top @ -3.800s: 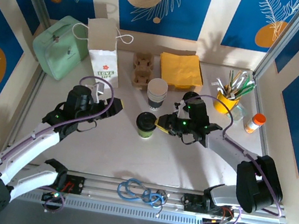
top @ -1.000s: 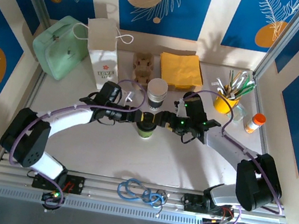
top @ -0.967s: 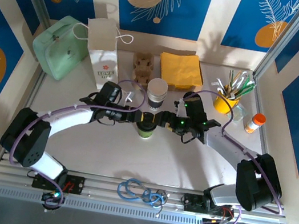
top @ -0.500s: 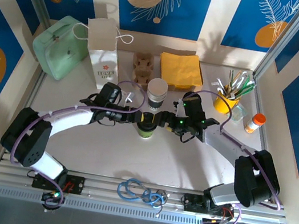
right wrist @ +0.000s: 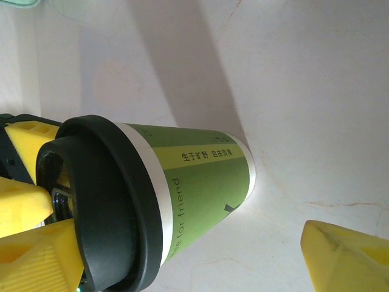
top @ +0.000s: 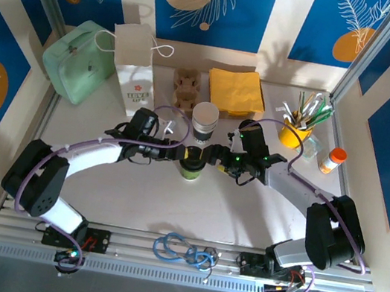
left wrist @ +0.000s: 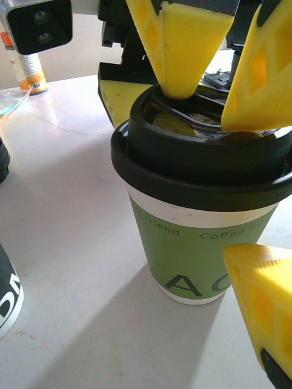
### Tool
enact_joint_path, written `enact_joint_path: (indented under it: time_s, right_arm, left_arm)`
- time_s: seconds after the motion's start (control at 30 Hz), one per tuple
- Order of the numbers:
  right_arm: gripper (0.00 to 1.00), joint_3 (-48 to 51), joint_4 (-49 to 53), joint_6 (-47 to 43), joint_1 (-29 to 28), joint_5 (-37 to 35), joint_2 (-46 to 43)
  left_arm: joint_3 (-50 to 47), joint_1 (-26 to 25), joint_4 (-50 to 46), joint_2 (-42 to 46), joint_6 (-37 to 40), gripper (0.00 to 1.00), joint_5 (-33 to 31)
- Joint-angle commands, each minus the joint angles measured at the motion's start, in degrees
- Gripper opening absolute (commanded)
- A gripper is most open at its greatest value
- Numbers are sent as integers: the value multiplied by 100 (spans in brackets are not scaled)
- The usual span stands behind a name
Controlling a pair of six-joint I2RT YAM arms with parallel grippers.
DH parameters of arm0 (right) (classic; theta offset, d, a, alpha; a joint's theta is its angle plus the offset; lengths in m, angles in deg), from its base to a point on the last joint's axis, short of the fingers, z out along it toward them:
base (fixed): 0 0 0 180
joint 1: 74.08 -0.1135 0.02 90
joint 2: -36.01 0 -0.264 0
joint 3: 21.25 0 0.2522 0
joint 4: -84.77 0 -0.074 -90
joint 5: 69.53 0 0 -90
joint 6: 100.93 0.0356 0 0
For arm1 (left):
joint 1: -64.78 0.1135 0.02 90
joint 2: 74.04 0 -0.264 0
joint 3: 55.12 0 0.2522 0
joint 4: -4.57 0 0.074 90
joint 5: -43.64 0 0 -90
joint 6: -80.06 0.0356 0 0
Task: Pack the takeout coffee
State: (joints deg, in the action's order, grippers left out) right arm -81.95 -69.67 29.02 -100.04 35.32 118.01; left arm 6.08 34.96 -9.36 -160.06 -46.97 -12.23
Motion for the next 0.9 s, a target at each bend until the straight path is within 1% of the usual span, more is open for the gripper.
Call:
enact_joint_path:
  time_s: [0.0,0.17,0.43,0.7,0.87]
  right_arm:
    - [89,-34,358,180,99,-114,139]
    - [88,6,466,298,83,-118,154]
    - [87,-32,511,291,38,-190,244]
    - [87,61,303,295,12,-198,228]
    - [87,-76,271,139,-47,-106,146]
  left_arm:
    - [-293,-31,-330,-214,78,49,-176]
    - [-492,-32,-333,-323,70,48,-267]
    - [-914,-32,59,-389,-141,45,-303]
    - [-991,-30,171,-221,-111,45,-271]
    - [-827,-39,171,-8,-115,46,-198]
